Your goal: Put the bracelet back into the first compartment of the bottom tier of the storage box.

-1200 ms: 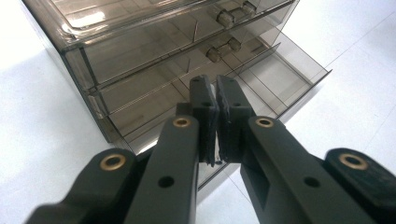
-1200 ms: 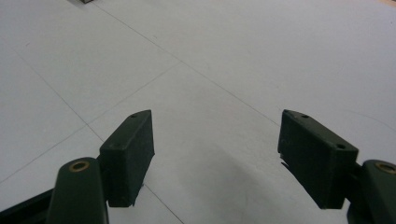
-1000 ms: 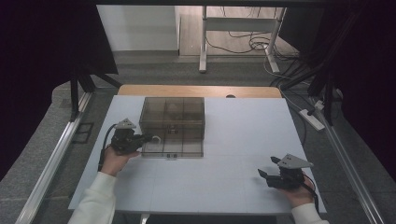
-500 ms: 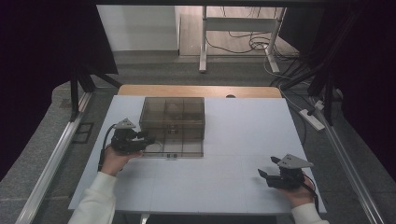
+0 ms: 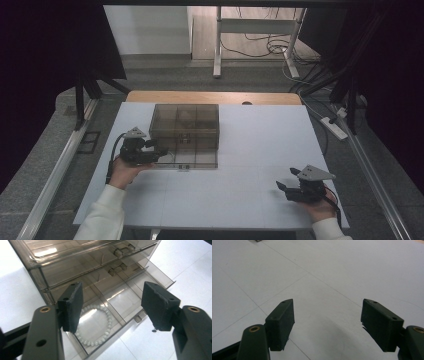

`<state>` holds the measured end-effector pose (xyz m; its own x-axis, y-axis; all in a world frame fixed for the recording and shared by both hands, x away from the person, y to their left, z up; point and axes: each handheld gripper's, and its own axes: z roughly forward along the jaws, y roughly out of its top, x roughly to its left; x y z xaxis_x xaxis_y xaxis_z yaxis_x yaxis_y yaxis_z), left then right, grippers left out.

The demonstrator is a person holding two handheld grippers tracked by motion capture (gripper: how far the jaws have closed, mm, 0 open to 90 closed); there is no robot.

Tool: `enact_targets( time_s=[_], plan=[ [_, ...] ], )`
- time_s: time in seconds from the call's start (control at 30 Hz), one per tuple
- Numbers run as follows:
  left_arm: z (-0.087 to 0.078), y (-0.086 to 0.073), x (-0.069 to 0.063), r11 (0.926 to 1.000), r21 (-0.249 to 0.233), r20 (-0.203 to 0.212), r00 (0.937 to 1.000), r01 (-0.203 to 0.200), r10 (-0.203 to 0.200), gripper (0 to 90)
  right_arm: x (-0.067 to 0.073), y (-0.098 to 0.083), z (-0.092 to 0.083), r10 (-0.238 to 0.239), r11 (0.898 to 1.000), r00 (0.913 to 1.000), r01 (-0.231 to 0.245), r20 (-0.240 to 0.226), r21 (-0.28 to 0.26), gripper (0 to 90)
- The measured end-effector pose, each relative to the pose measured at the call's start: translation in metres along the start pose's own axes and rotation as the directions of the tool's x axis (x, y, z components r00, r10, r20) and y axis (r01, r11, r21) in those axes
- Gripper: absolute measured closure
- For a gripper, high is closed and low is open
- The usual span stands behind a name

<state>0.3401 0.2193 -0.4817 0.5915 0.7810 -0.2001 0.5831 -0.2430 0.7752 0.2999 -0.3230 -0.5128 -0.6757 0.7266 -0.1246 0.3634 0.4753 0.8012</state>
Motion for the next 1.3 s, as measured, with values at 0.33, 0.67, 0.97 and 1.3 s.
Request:
enact_targets(
  time_s=[0.33,0.67,0.97,1.3],
  plan=[
    [-0.007,-0.003,-0.013,0.9994,-0.017,0.017,0.9994,-0.031,0.031,31.1,0.0,0.0,0.001,-0.002,1.0,1.0,0.002,-0.001,-0.001,26.6],
    [-0.004,-0.005,-0.029,0.9978,0.004,0.035,0.9972,-0.067,0.067,29.3,-0.001,0.0,-0.001,-0.002,1.0,1.0,0.002,0.0,-0.002,26.6],
    [0.0,-0.012,-0.04,0.9956,0.02,0.062,0.994,-0.091,0.09,28.7,-0.001,0.0,-0.001,-0.002,1.0,1.0,0.002,-0.003,-0.005,26.6],
    [0.011,-0.016,-0.049,0.9909,0.043,0.07,0.9898,-0.127,0.124,28.3,0.0,0.0,0.0,-0.007,1.0,1.0,0.007,-0.002,-0.006,26.6]
  ],
)
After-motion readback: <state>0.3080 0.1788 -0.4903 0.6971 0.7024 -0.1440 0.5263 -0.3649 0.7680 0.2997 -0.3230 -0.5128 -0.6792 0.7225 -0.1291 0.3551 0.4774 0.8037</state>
